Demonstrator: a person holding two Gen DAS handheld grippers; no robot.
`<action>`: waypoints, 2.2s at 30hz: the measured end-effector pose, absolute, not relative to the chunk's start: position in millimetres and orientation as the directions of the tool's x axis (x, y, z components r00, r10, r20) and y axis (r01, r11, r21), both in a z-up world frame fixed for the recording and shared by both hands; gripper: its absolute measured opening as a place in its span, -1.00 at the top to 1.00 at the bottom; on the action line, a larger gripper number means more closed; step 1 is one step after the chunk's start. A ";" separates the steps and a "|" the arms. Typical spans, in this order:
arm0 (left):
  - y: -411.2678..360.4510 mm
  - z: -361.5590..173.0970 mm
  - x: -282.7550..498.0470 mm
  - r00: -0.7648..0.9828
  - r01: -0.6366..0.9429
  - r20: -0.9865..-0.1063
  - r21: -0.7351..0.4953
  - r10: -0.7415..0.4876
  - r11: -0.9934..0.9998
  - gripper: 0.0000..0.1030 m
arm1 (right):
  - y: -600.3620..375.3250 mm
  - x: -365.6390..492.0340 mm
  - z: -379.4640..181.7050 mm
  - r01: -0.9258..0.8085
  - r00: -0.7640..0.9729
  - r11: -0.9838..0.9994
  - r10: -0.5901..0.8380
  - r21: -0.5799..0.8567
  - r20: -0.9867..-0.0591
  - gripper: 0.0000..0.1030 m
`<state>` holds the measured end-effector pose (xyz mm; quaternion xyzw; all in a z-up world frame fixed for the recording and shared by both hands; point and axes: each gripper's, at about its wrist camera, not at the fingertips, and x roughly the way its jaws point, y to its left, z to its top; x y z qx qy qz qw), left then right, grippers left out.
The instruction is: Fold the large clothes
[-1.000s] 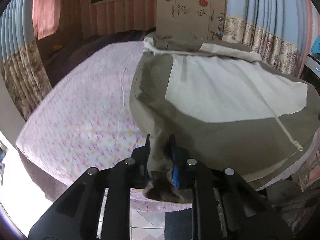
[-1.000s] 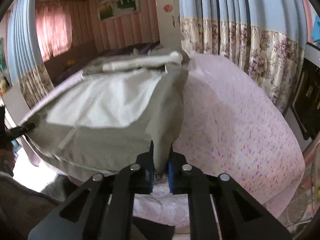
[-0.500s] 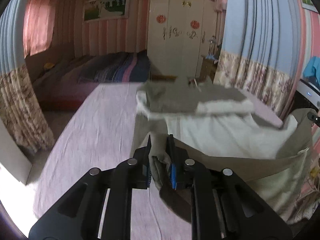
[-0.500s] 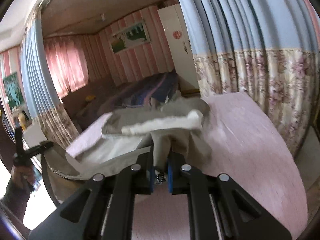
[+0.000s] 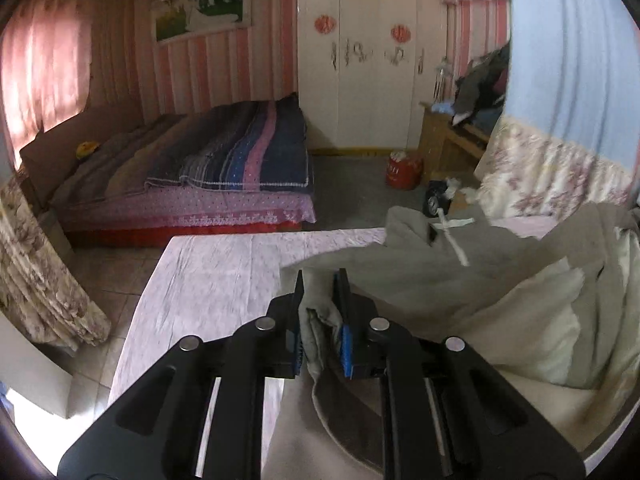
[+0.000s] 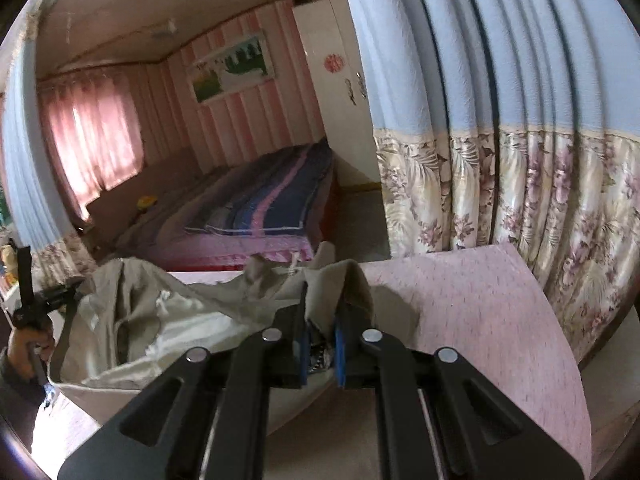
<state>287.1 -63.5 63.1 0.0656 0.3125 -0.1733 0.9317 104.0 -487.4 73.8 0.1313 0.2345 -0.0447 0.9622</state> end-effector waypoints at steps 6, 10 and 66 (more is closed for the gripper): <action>-98.0 35.2 378.2 0.690 0.311 -0.686 -0.010 -0.232 0.951 0.60 | -516.3 189.3 43.7 0.225 0.821 0.953 -0.075 0.201 -0.565 0.84; -88.0 0.8 420.7 0.635 0.212 -0.745 -0.086 -0.204 0.974 0.07 | -537.1 231.3 2.3 0.300 0.747 0.934 -0.103 0.194 -0.657 0.80; -86.0 -65.7 440.5 0.682 0.076 -0.717 0.263 0.142 0.962 0.85 | -507.4 318.7 -49.5 0.325 0.646 0.936 -0.326 -0.137 -0.691 0.49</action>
